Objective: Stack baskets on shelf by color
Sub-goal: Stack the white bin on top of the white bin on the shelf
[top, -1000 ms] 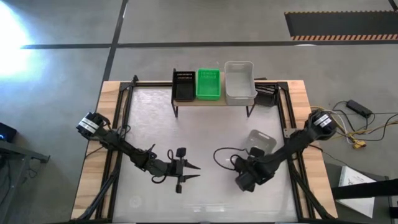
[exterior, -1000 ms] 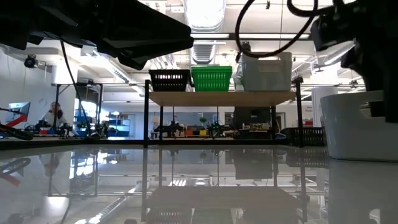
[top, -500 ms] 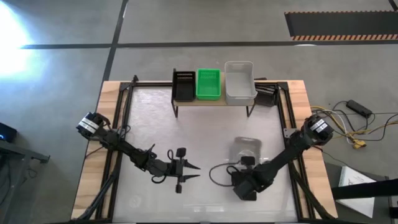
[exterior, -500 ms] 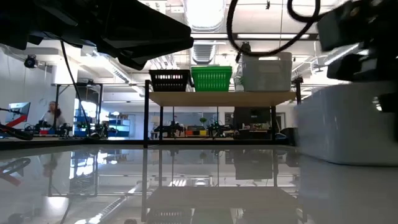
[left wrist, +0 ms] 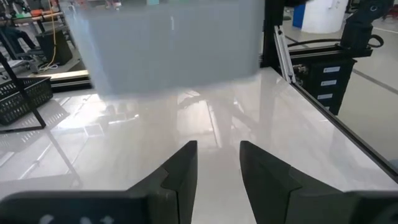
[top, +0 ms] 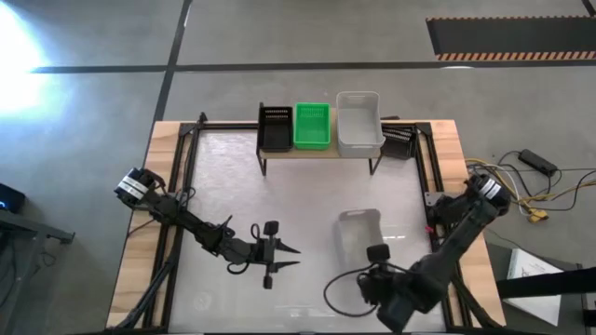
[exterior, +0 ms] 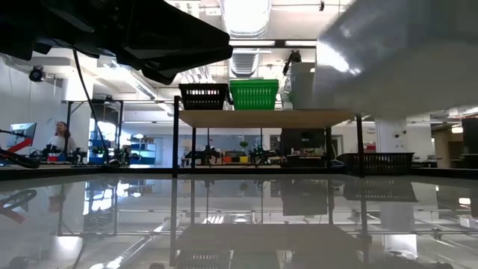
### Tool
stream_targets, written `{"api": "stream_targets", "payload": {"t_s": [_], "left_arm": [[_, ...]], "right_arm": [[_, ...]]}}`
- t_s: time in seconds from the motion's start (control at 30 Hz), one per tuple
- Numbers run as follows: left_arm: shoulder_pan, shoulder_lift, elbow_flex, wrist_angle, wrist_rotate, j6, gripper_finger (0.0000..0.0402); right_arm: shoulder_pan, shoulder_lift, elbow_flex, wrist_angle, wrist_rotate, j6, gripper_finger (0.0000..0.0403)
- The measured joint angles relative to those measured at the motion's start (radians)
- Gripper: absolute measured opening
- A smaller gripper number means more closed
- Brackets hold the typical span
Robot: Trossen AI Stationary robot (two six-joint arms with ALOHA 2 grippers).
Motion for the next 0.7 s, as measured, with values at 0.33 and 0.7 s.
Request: {"api": "stream_targets", "payload": {"t_s": [0.33,0.7], "left_arm": [[0.000,0.000,0.001,0.000,0.000,0.000,0.0105],[0.000,0.001,0.001,0.001,0.000,-0.001,0.0105]], "right_arm": [[-0.039,-0.018,0.373,-0.391,0.424,-0.161,0.0009],[-0.478,-0.141,0.519,-0.417,0.421,-0.694,0.0009]]}}
